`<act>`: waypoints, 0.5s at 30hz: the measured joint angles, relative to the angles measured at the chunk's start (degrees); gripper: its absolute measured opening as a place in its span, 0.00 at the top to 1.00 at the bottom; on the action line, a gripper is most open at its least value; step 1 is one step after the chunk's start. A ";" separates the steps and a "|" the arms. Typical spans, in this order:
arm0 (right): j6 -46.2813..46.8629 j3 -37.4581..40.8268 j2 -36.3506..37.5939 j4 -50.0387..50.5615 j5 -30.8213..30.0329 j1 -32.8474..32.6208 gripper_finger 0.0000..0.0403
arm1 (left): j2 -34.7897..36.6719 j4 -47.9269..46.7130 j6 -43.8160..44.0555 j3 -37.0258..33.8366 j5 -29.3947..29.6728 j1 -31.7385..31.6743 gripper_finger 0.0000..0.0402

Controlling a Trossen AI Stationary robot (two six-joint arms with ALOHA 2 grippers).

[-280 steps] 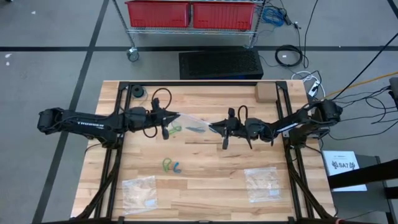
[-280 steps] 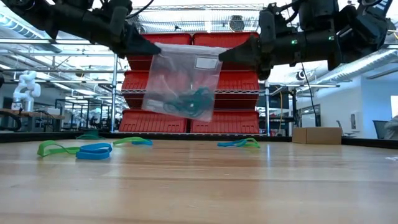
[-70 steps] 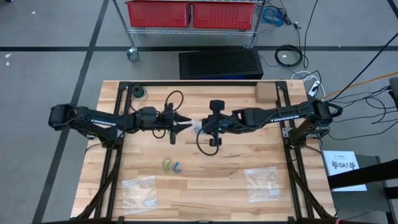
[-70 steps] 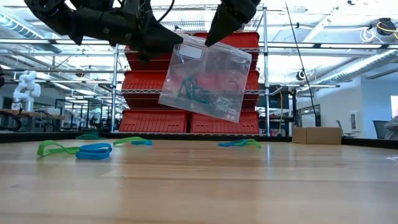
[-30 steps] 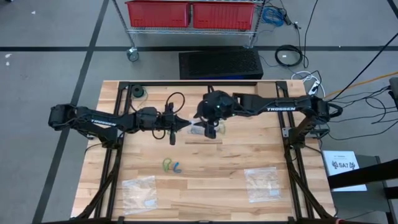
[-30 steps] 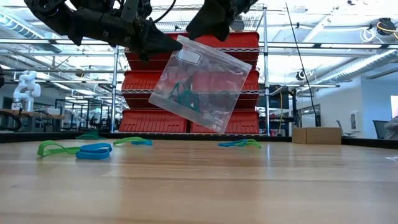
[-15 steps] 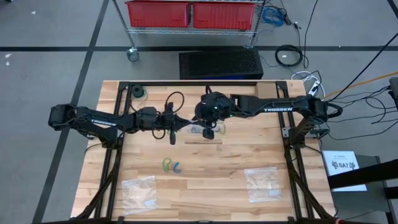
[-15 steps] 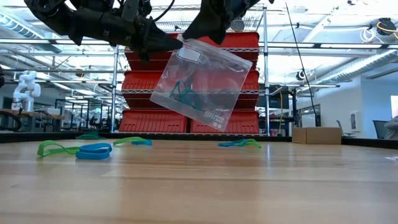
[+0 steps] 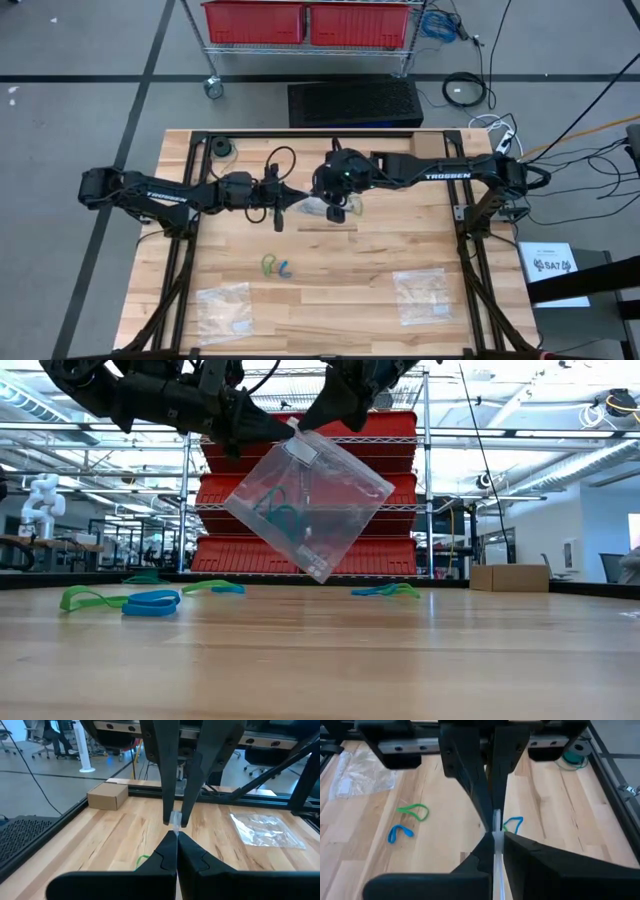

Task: Sort rubber bands
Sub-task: Close the top zip bag

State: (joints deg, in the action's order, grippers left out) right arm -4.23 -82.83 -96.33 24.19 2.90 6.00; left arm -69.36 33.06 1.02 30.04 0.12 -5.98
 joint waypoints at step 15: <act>0.57 0.00 0.17 6.14 -0.04 0.00 0.98 | 0.10 0.72 0.00 0.00 0.15 0.00 1.00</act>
State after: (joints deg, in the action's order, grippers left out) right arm -3.66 -82.83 -96.16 30.33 2.85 6.00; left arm -69.26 33.78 1.02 30.04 0.27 -5.98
